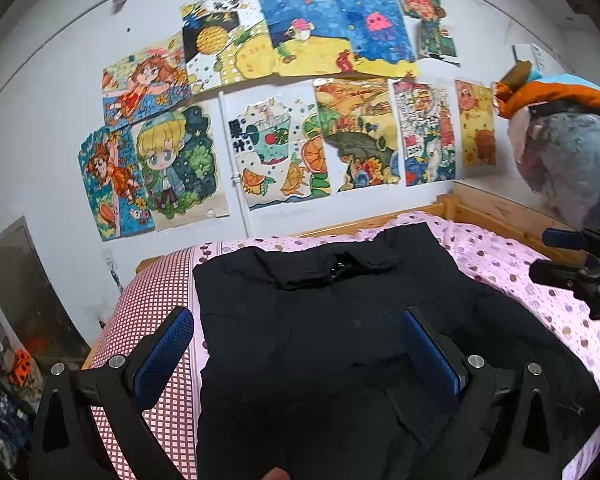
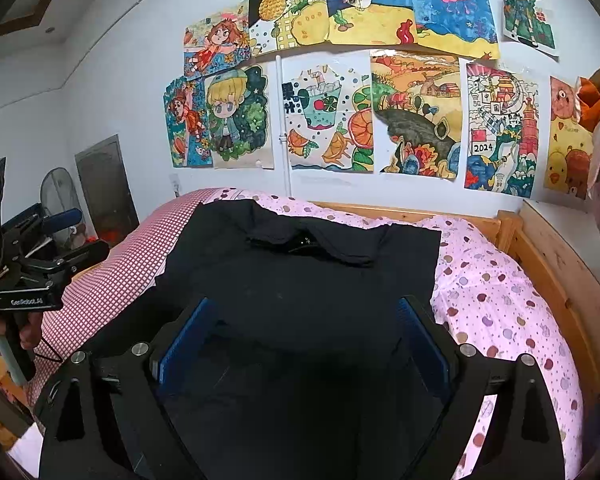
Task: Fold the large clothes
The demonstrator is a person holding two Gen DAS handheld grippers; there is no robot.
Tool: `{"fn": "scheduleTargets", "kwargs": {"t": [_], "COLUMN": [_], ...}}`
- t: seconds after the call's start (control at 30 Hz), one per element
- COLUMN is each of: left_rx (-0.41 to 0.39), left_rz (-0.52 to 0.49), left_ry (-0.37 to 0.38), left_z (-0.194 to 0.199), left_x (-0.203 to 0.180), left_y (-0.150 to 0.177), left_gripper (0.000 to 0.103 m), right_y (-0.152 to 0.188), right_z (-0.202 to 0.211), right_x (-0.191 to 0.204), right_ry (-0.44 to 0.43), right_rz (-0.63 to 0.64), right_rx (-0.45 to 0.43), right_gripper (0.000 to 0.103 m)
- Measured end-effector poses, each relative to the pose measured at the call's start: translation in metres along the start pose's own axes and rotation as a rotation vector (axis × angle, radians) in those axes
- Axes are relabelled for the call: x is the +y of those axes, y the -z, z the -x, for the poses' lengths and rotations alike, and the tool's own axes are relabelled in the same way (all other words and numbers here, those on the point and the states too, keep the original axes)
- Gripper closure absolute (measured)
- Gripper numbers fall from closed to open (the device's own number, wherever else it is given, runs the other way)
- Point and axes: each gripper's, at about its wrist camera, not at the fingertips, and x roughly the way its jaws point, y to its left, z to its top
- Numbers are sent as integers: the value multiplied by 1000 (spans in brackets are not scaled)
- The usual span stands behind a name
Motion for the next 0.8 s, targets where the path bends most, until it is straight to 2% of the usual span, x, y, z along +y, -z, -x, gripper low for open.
{"fn": "scheduleTargets", "kwargs": {"t": [0.17,0.3,0.5,0.8], "left_rx": [-23,-28,-115,-45], "left_rz": [-31,-43,-72,-123], "left_ry": [-9,-11,-22,-25], "left_z": [19,34,69,93], "left_x": [-7,-10,-7,-1], "left_y": [9,18,40,68], "left_gripper": [0,0,0,0], "right_y": [11,21,37,48], "right_z": [11,19,36,57], "right_x": [0,6,14,24], "right_ry": [-6,-3,35,51], "right_rz": [-24,5,41,82], "right_rx": [-13,-4,21,51], "right_gripper": [13,13,13,13]}}
